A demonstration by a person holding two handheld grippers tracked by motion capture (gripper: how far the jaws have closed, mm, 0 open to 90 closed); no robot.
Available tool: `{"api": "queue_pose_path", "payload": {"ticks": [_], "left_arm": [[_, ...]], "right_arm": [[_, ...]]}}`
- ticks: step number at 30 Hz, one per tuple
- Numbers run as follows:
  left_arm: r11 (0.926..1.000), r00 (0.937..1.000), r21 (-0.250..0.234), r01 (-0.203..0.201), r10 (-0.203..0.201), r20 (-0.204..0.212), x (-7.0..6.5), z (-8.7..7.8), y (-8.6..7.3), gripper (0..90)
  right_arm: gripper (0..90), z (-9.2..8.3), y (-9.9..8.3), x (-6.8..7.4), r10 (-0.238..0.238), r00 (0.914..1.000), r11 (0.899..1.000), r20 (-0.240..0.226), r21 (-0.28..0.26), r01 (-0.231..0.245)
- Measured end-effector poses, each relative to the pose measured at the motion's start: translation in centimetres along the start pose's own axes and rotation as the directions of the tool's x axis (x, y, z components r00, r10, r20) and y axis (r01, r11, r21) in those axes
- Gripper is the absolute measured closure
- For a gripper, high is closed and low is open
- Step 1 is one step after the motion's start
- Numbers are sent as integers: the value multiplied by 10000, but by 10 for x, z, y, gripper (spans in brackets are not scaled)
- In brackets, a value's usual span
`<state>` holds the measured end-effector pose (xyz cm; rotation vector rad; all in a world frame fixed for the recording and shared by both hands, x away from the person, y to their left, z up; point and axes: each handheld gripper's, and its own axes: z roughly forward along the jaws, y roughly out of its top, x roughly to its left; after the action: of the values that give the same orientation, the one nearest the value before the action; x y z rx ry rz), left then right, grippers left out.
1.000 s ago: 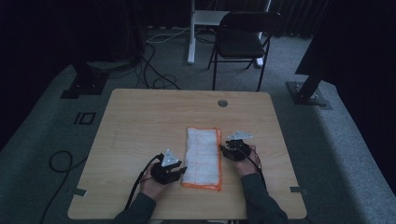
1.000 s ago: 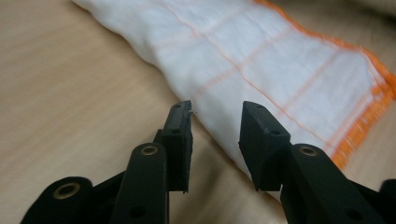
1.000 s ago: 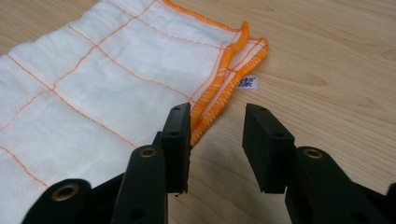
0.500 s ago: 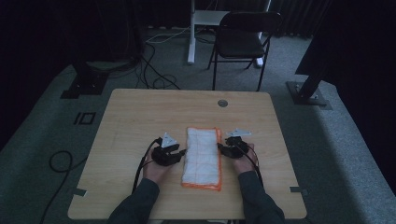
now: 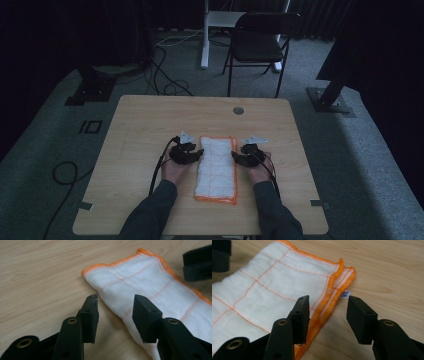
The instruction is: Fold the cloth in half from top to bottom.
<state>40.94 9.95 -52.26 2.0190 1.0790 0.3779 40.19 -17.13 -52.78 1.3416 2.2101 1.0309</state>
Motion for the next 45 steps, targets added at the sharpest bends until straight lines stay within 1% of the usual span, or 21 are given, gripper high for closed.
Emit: {"api": "queue_pose_path", "payload": {"ticks": [6, 10, 14, 16, 17, 18, 20, 22, 23, 24, 25, 27, 28, 31, 33, 34, 38, 41, 42, 43, 45], "left_arm": [[9994, 9994, 107, 314, -313, -132, 5, 9, 4, 539], [9982, 9982, 189, 565, -561, -190, 7, 16, 4, 533], [9966, 9966, 176, 811, -808, -148, 9, 21, 4, 530], [9963, 9965, 275, 818, -813, -192, 9, 25, 6, 528], [9963, 9965, 275, 818, -813, -192, 9, 25, 6, 528], [9964, 9967, 312, 791, -785, -217, 9, 27, 7, 527], [9964, 9966, 306, 795, -788, -258, 10, 29, 9, 527], [9958, 9959, 308, 864, -855, -293, 10, 30, 11, 527], [9958, 9960, 323, 852, -843, -299, 10, 31, 11, 527], [9958, 9962, 392, 829, -817, -306, 11, 32, 12, 526], [9954, 9959, 413, 866, -853, -312, 11, 33, 12, 526], [9952, 9961, 502, 836, -819, -335, 12, 35, 12, 526], [9951, 9960, 511, 844, -826, -352, 12, 36, 12, 526], [9949, 9959, 548, 848, -830, -351, 12, 37, 13, 526], [9949, 9960, 552, 840, -822, -352, 12, 37, 13, 526], [9950, 9960, 553, 837, -817, -360, 12, 37, 13, 522], [9948, 9959, 566, 847, -827, -377, 12, 39, 12, 519], [9945, 9957, 587, 869, -847, -383, 11, 40, 13, 516], [9949, 9960, 585, 827, -804, -396, 11, 41, 14, 516], [9948, 9959, 589, 829, -806, -404, 11, 41, 14, 516], [9944, 9954, 580, 884, -861, -412, 11, 41, 14, 515]], "right_arm": [[533, 4, 5, 2, 6, 10000, 10000, -35, -30, -6], [534, 12, 7, 0, 273, 9996, 9996, -79, 74, -272], [533, 17, 8, -1, 304, 9995, 9994, 31, 156, -304], [532, 18, 13, -2, 545, 9985, 9985, 80, 47, -545], [532, 18, 13, -2, 545, 9985, 9985, 80, 47, -545], [532, 19, 17, -5, 793, 9968, 9968, 61, -79, -793], [532, 19, 18, -6, 881, 9961, 9960, 58, -122, -880], [538, 22, 23, -9, 1231, 9924, 9922, 98, -227, -1228], [538, 22, 23, -9, 1231, 9924, 9922, 98, -227, -1228], [572, 25, 25, -10, 1241, 9923, 9920, 54, -238, -1239], [572, 25, 25, -10, 1241, 9923, 9920, 54, -238, -1239], [638, 29, 27, -7, 862, 9963, 9962, -48, -125, -863], [647, 30, 27, -6, 798, 9968, 9968, -30, -34, -798], [681, 37, 29, -4, 861, 9963, 9961, 57, 199, -862], [807, 38, 29, -3, 918, 9958, 9953, 17, 297, -919], [863, 37, 29, -1, 734, 9972, 9969, 151, 263, -738], [873, 32, 28, 2, 448, 9981, 9990, 433, 25, -450], [860, 30, 27, -1, 629, 9966, 9980, 528, 71, -634], [836, 30, 26, -2, 680, 9960, 9976, 584, 117, -688], [758, 32, 25, -3, 680, 9937, 9973, 886, 212, -701], [725, 34, 23, -5, 815, 9923, 9959, 932, 306, -847]]}}
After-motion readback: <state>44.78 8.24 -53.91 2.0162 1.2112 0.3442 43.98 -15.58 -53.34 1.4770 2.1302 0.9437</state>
